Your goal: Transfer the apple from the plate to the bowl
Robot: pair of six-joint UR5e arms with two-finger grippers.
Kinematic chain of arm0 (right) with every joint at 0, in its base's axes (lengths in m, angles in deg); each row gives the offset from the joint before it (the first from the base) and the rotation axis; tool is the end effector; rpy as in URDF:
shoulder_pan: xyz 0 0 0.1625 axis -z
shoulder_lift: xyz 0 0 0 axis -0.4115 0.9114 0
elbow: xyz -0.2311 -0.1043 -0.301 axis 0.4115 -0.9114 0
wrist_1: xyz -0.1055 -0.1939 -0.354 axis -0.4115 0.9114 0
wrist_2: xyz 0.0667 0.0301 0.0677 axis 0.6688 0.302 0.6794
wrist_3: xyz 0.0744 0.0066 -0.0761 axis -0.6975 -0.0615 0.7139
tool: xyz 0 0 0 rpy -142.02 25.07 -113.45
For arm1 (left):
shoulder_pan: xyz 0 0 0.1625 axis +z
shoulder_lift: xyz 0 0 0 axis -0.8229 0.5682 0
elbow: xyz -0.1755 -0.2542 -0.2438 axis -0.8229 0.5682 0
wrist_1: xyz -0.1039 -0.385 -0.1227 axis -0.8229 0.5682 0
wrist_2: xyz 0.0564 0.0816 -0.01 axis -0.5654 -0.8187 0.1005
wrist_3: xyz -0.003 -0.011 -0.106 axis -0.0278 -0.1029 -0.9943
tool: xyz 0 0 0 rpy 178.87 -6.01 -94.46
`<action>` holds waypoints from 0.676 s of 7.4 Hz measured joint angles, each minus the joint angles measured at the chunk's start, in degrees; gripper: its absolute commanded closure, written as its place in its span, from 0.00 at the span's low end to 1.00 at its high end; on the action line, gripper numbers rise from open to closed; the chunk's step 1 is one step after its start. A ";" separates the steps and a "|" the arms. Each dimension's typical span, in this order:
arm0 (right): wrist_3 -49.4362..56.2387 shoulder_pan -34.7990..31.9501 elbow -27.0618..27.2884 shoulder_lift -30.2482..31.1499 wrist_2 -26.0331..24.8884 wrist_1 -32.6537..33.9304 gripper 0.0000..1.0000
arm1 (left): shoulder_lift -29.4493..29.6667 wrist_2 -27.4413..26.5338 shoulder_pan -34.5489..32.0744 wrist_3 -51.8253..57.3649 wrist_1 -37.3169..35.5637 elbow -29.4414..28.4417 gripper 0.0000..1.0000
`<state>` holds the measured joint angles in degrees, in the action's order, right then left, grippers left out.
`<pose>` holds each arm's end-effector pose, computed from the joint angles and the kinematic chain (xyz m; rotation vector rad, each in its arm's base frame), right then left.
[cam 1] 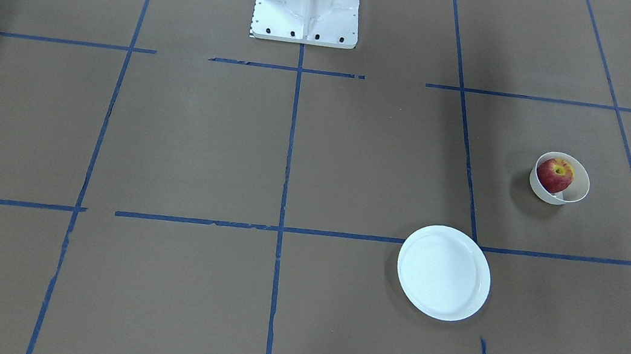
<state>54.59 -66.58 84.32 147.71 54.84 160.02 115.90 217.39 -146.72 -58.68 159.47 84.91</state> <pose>0.0694 -0.4396 0.6321 0.0164 -0.7239 -0.0372 -0.0754 -0.4167 0.5994 0.1173 0.6849 0.0357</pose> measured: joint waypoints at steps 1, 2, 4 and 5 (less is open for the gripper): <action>0.00 0.00 0.00 0.00 0.00 0.00 0.00 | 0.14 0.50 -0.42 1.50 -1.15 0.03 0.00; 0.00 0.00 0.00 0.00 0.00 0.00 0.00 | 0.36 0.92 -0.59 2.68 -2.68 0.10 0.00; 0.00 0.00 0.00 0.00 0.00 0.00 0.00 | 0.47 2.48 -0.69 3.71 -4.42 0.42 0.00; 0.00 0.00 0.00 0.00 0.00 0.00 0.00 | 0.58 2.88 -0.69 3.87 -4.54 0.53 0.00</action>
<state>54.59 -66.58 84.32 147.71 54.84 160.02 116.48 220.27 -147.41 -54.81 154.92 85.44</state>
